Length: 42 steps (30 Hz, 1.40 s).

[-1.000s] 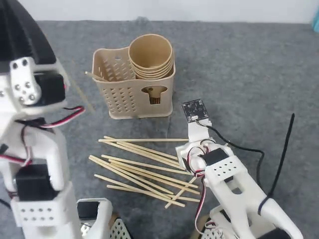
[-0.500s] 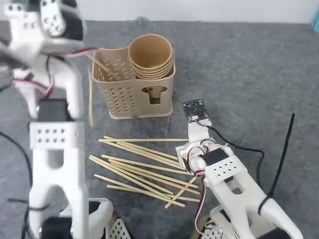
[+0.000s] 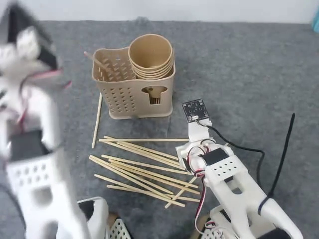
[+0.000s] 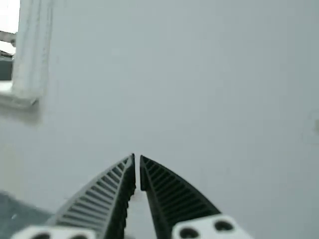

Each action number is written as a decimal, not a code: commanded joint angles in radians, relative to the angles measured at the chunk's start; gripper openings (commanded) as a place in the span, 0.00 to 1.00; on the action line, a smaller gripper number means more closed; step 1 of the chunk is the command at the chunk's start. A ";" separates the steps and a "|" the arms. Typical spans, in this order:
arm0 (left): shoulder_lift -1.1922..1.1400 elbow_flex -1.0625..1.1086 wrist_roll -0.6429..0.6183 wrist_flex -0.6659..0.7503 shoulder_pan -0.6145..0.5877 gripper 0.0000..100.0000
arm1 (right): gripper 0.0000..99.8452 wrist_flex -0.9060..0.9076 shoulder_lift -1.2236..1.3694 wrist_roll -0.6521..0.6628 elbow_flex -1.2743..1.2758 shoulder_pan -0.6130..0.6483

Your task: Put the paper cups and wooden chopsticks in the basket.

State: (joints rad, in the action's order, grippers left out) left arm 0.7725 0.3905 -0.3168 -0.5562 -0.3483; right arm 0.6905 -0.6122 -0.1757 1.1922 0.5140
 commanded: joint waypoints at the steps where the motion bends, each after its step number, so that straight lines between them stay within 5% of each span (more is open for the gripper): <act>1: 0.127 0.071 0.006 -0.244 -0.075 0.01 | 0.14 -0.027 -0.018 0.018 0.000 -0.013; 6: 0.092 0.295 0.100 -0.259 -0.107 0.04 | 0.14 -0.027 -0.018 0.018 0.002 -0.013; 17: -0.207 0.512 0.146 -0.126 -0.104 0.36 | 0.14 -0.027 -0.018 0.018 0.002 -0.013; 35: -0.798 0.282 0.365 -0.038 -0.040 0.36 | 0.14 -0.027 -0.018 0.018 0.002 -0.013; 42: -0.922 0.128 0.433 -0.115 -0.037 0.12 | 0.14 -0.027 -0.018 0.018 0.002 -0.013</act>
State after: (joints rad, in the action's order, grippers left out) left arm -0.1373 0.5930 0.0790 -0.6544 -0.3943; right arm 0.6905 -0.6122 -0.1757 1.1922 0.5140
